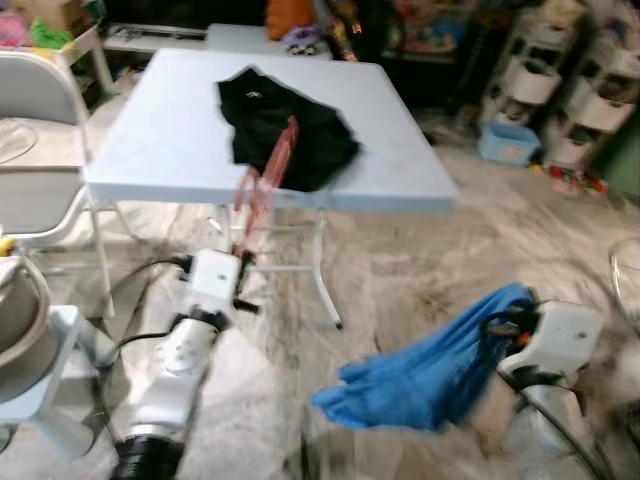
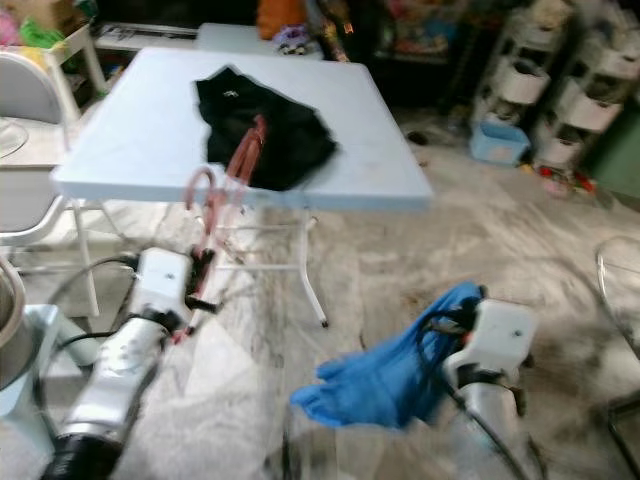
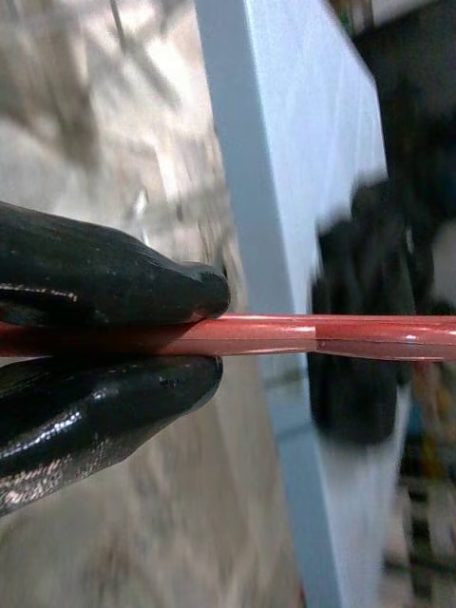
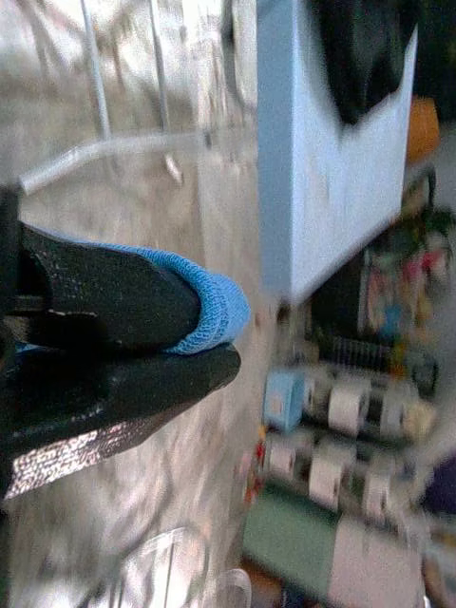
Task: Hang hanger
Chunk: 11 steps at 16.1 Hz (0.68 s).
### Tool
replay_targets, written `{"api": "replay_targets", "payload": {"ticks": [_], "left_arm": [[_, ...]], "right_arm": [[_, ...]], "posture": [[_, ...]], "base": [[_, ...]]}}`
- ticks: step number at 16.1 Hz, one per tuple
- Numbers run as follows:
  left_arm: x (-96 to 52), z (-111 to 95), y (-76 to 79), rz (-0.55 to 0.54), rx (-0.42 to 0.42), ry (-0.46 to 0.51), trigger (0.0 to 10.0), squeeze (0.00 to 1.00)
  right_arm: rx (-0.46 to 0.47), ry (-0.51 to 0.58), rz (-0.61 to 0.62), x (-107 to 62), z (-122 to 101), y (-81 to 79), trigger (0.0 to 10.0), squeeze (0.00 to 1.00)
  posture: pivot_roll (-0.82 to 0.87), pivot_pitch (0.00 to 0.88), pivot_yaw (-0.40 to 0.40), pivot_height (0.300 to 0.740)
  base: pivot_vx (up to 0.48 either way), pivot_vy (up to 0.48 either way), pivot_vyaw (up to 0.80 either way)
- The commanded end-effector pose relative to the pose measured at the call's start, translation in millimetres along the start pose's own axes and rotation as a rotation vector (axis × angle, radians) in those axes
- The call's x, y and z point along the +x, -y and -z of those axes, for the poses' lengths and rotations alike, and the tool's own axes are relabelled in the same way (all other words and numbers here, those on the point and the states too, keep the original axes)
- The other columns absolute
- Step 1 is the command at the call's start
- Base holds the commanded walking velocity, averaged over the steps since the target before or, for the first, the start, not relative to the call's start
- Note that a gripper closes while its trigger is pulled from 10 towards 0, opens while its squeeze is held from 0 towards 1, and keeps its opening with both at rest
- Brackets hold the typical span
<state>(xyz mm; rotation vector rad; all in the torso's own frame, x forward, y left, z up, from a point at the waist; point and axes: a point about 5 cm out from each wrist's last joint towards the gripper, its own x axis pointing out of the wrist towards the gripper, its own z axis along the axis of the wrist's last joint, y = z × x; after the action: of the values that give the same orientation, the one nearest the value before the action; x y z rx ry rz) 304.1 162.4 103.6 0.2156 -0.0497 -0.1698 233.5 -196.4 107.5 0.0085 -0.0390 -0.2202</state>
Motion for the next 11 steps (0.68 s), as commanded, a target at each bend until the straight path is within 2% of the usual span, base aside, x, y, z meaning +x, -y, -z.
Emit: {"api": "replay_targets", "payload": {"ticks": [1,3,11], "left_arm": [[5.2,-16.3,-2.3,-0.028,0.020,0.064,10.0,0.00],[6.2,-24.4,-6.9,-0.051,0.039,0.096,10.0,0.00],[4.0,-22.8,-6.0,-0.060,0.022,0.078,10.0,0.00]], "right_arm": [[-0.015,0.037,-0.002,1.6,-7.1,1.7,10.0,0.00],[-0.016,0.037,-0.007,0.5,-7.0,0.6,10.0,0.00],[-0.020,0.054,-0.050,4.4,-9.4,-5.2,10.0,0.00]], "posture": [[0.18,0.056,-0.143,0.740],[0.18,0.059,-0.144,0.740],[0.20,0.062,-0.148,0.740]], "base": [[0.300,0.266,0.00],[0.300,0.262,0.00],[0.312,0.263,0.00]]}}
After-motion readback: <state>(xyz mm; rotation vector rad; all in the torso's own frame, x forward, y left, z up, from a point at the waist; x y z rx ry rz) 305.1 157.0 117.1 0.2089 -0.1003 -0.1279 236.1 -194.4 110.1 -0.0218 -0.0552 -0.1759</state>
